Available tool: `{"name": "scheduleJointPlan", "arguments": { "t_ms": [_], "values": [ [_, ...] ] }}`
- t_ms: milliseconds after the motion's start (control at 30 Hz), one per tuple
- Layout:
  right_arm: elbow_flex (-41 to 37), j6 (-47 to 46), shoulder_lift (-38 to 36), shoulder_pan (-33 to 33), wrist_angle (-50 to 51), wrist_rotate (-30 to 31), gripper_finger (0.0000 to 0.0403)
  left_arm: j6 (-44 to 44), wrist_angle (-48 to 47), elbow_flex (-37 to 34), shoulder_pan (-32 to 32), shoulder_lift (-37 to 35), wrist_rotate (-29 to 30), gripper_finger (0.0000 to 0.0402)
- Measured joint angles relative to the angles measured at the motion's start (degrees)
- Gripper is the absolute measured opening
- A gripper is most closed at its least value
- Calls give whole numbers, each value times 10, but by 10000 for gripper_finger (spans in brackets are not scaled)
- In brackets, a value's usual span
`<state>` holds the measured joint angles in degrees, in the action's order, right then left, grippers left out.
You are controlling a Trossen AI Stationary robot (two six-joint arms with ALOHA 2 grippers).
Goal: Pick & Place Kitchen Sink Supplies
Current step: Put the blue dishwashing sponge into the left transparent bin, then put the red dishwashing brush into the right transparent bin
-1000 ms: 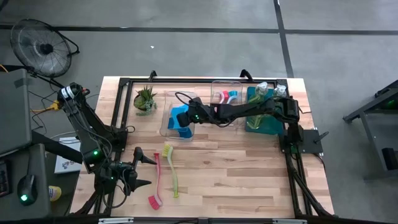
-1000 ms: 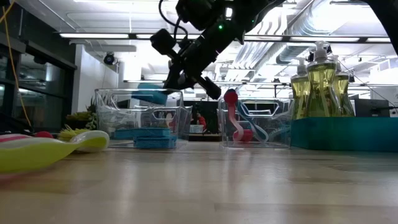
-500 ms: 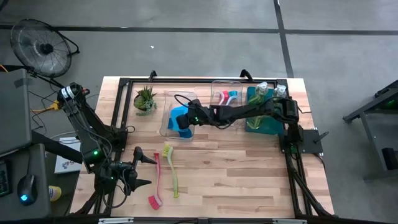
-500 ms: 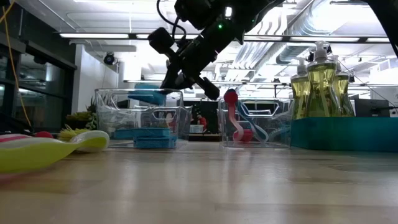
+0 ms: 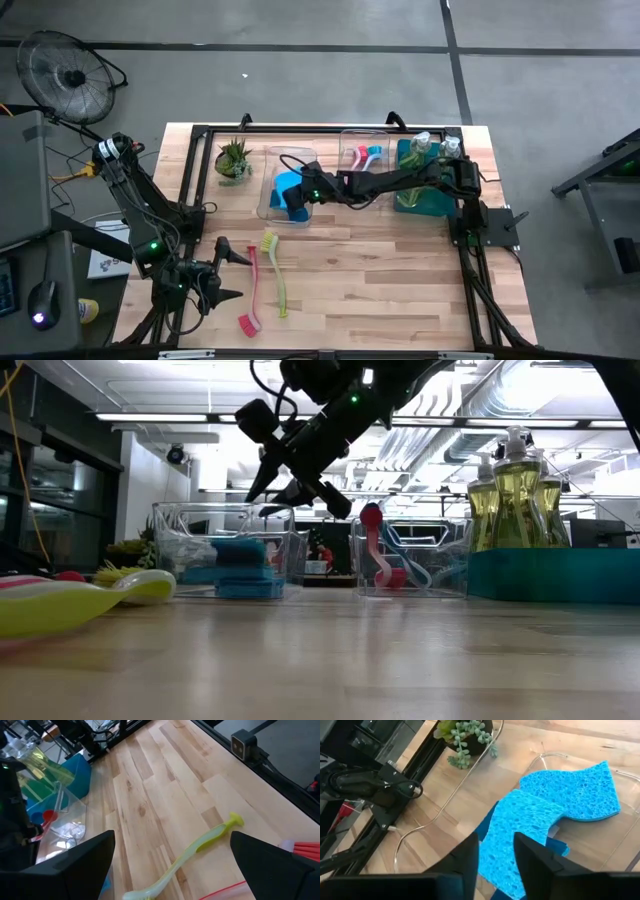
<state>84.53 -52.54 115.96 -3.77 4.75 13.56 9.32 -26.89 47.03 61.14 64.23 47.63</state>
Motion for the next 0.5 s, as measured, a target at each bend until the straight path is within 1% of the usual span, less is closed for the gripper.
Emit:
{"name": "scheduleJointPlan", "arguments": {
  "t_ms": [133,267,367,500],
  "values": [
    [0,9,0,1,-1,-5,146,0,1,0,0,0,-4,390],
    [0,14,0,-1,-5,-22,175,0,0,0,0,0,-7,390],
    [0,14,0,-3,-7,-39,187,0,0,0,0,0,-11,390],
    [-1,12,-6,-5,-3,-55,190,0,0,0,0,0,-11,390]
  ]
}}
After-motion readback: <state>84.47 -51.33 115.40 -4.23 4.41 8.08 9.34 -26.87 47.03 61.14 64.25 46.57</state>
